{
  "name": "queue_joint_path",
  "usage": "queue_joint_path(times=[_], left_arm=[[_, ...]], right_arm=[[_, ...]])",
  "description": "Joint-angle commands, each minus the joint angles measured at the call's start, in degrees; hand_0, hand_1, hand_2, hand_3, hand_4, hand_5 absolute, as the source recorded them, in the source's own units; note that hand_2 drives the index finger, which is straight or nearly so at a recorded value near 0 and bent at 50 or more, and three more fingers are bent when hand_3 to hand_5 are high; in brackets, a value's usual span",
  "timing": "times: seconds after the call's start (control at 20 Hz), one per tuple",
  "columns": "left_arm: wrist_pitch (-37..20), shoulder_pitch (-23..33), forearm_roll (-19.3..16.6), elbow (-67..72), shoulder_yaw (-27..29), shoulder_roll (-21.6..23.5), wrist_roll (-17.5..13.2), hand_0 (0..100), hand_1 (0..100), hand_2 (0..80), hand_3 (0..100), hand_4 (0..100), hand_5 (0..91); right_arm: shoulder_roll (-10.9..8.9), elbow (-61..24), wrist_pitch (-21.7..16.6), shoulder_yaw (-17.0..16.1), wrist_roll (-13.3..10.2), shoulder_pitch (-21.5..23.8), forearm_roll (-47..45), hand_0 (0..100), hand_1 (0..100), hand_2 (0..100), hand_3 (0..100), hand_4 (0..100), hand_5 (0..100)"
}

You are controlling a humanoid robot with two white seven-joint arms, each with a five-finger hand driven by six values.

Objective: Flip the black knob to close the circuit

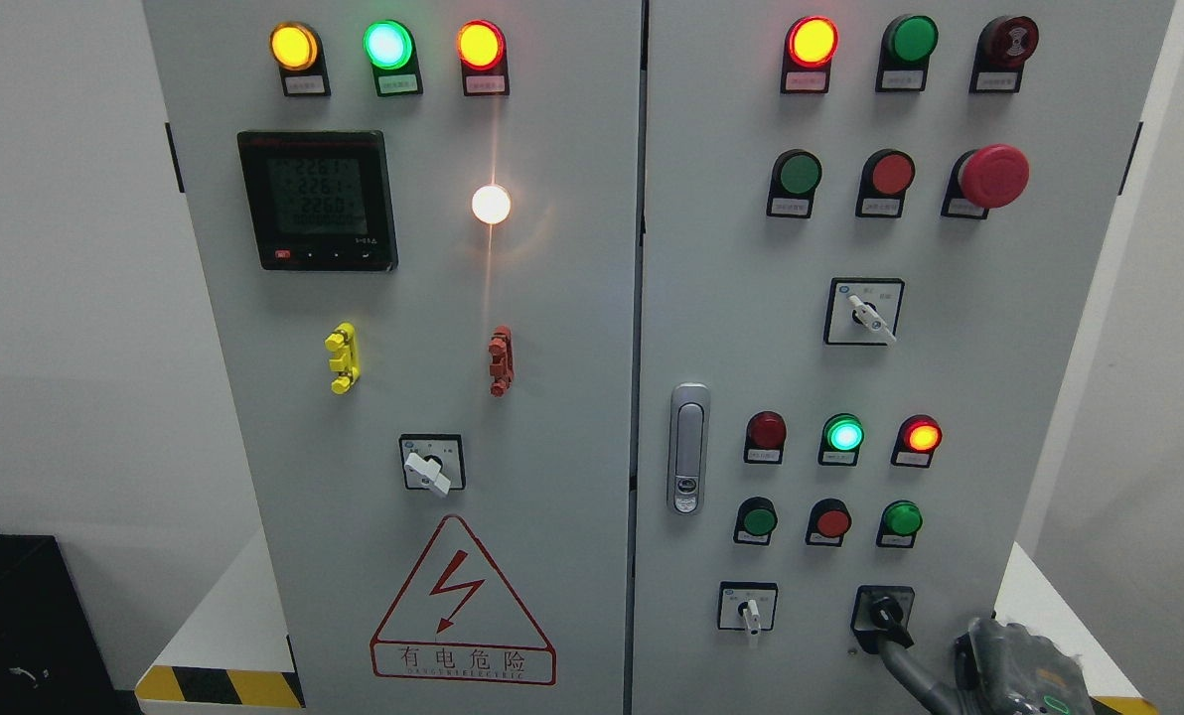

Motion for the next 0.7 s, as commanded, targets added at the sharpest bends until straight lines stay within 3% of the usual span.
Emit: queue_joint_path(times=[0.0, 0.35, 0.65], left_arm=[[0.0, 0.0, 0.0, 0.0, 0.0, 0.0, 0.0, 12, 56, 0.0, 0, 0, 0.0], [0.0, 0.0, 0.0, 0.0, 0.0, 0.0, 0.0, 12, 56, 0.0, 0, 0, 0.0], [0.0, 0.0, 0.0, 0.0, 0.0, 0.0, 0.0, 12, 56, 0.0, 0, 0, 0.0]], right_arm=[[0.02, -0.5, 0.1, -0.7, 0.2, -0.2, -0.1, 0, 0, 90, 100, 93, 96], [0.46, -1.7, -0.1, -0.4, 0.4, -0.1, -0.2, 0, 0, 90, 100, 93, 96], [0.99, -3.8, -0.6, 3.0, 0.5, 1.9, -0.6, 0, 0, 89, 100, 93, 96]])
